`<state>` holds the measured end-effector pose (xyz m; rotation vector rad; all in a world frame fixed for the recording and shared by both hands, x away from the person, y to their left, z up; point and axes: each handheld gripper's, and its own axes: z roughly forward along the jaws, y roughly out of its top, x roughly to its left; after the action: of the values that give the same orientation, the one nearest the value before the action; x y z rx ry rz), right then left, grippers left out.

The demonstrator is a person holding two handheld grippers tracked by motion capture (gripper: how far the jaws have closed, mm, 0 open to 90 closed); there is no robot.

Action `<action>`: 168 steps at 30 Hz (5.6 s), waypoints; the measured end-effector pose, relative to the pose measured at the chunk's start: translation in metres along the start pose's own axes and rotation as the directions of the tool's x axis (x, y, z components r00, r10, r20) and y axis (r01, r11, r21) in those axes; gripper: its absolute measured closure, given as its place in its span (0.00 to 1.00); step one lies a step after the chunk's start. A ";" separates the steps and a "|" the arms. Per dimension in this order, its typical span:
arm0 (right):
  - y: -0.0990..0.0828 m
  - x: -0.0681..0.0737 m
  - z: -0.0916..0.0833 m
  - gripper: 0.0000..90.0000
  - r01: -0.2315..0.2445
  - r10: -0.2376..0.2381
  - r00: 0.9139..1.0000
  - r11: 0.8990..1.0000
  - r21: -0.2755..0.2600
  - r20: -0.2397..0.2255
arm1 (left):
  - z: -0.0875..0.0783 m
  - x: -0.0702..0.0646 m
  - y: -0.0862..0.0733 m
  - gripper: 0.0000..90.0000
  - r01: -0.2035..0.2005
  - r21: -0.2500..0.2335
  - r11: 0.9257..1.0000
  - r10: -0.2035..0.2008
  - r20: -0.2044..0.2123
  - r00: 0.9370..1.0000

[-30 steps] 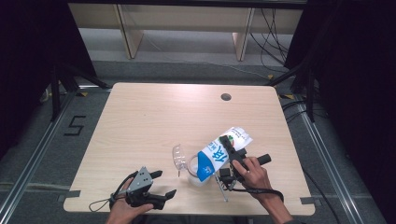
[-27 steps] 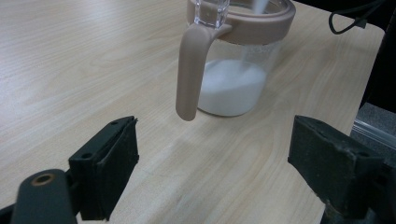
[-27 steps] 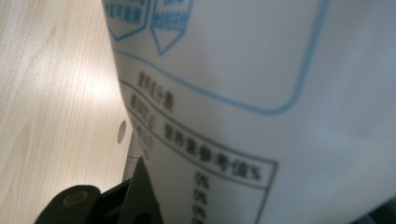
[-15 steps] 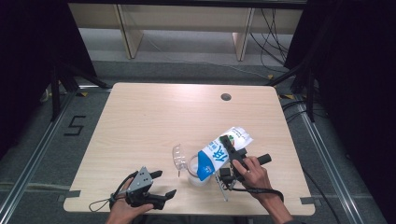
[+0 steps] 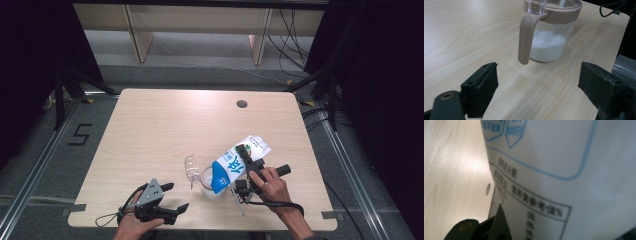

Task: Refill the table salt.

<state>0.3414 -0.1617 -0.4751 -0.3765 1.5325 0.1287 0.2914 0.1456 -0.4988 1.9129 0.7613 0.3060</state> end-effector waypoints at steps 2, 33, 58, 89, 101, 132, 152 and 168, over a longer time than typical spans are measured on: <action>0.001 -0.002 0.000 0.75 0.027 -0.027 1.000 1.000 -0.001 0.002 | 0.000 0.000 0.000 0.17 -0.007 0.001 1.000 0.007 0.003 1.000; 0.001 -0.002 0.001 0.76 0.060 -0.060 0.998 0.998 -0.015 0.012 | 0.000 0.000 0.000 0.17 0.002 0.001 1.000 -0.002 -0.001 1.000; 0.001 -0.001 0.001 0.79 0.061 -0.060 0.998 0.998 -0.013 0.026 | 0.000 0.002 0.000 0.17 -0.024 -0.003 1.000 0.024 0.011 1.000; 0.000 -0.002 0.000 0.81 0.068 -0.067 0.998 0.998 -0.004 0.015 | 0.000 0.002 0.000 0.17 -0.025 0.000 1.000 0.025 0.008 1.000; 0.001 -0.003 0.000 0.82 0.073 -0.073 0.997 0.997 -0.010 0.031 | 0.001 0.000 0.000 0.17 0.003 -0.004 1.000 -0.003 0.009 1.000; 0.001 -0.004 0.000 0.84 0.099 -0.098 0.995 0.995 -0.023 0.031 | 0.001 0.000 0.000 0.17 0.002 -0.005 1.000 -0.002 0.008 1.000; 0.001 -0.005 0.000 0.84 0.101 -0.100 0.995 0.995 -0.018 0.028 | 0.000 0.001 0.000 0.17 -0.021 -0.003 1.000 0.021 0.009 1.000; 0.001 -0.007 -0.001 0.85 0.118 -0.118 0.993 0.993 -0.011 0.026 | 0.001 0.001 0.000 0.17 -0.005 -0.004 1.000 0.005 0.007 1.000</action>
<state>0.3401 -0.1598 -0.4688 -0.4723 1.4814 0.0500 0.2922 0.1456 -0.4993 1.9110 0.7509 0.3031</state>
